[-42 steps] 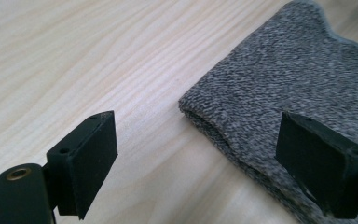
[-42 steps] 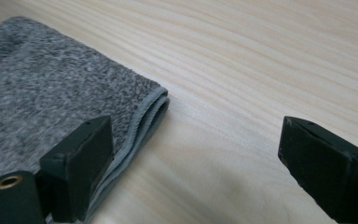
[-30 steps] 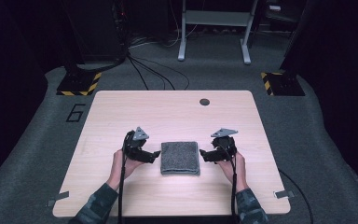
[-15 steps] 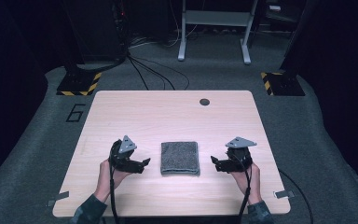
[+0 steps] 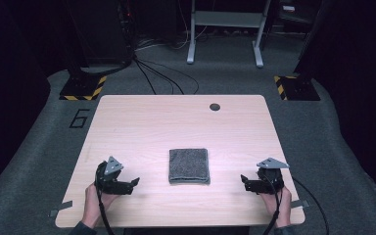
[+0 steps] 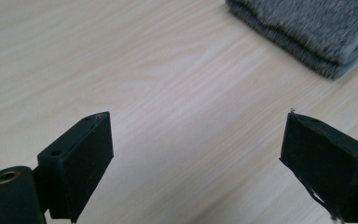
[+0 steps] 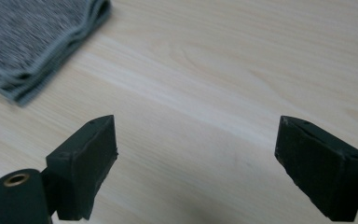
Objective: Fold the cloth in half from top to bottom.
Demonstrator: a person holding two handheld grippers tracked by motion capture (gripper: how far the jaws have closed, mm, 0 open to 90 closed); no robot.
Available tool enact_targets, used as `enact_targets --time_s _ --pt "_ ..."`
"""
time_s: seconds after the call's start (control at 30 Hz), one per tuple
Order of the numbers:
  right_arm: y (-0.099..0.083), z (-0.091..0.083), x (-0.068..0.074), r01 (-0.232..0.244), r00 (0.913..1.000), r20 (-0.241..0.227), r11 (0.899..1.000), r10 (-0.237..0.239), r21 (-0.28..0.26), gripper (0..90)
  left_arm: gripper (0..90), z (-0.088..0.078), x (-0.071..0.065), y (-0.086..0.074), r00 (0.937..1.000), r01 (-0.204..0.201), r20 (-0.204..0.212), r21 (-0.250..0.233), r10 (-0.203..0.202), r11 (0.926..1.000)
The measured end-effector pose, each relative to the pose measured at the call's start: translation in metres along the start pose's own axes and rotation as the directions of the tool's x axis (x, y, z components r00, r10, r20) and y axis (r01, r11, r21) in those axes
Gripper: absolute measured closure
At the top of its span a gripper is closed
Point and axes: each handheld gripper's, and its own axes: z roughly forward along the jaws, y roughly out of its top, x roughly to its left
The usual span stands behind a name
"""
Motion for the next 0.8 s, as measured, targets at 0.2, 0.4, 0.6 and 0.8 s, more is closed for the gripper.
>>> enact_targets --time_s 0.2,0.4,0.6,0.8 --pt "-0.025 0.01 -0.012 -0.03 0.9984 0.049 0.998 0.028 0.054 12.6 6.9 0.002 0.008 -0.022 0.9989 0.038 -0.031 0.039 -0.037 0.9985" --pt "-0.044 0.015 -0.024 -0.088 0.9934 0.077 0.995 0.085 0.038 10.0 5.6 0.005 0.017 -0.036 0.9939 0.096 -0.057 0.029 -0.095 0.9949" --pt "-0.047 0.015 -0.027 -0.092 0.9932 0.073 0.995 0.09 0.025 8.4 2.7 0.013 0.02 -0.041 0.9909 0.119 -0.067 0.017 -0.117 0.9928" --pt "-0.05 0.014 -0.028 -0.107 0.9918 0.07 0.994 0.106 0.008 7.3 0.8 0.015 0.021 -0.04 0.9911 0.116 -0.067 0.021 -0.115 0.993"
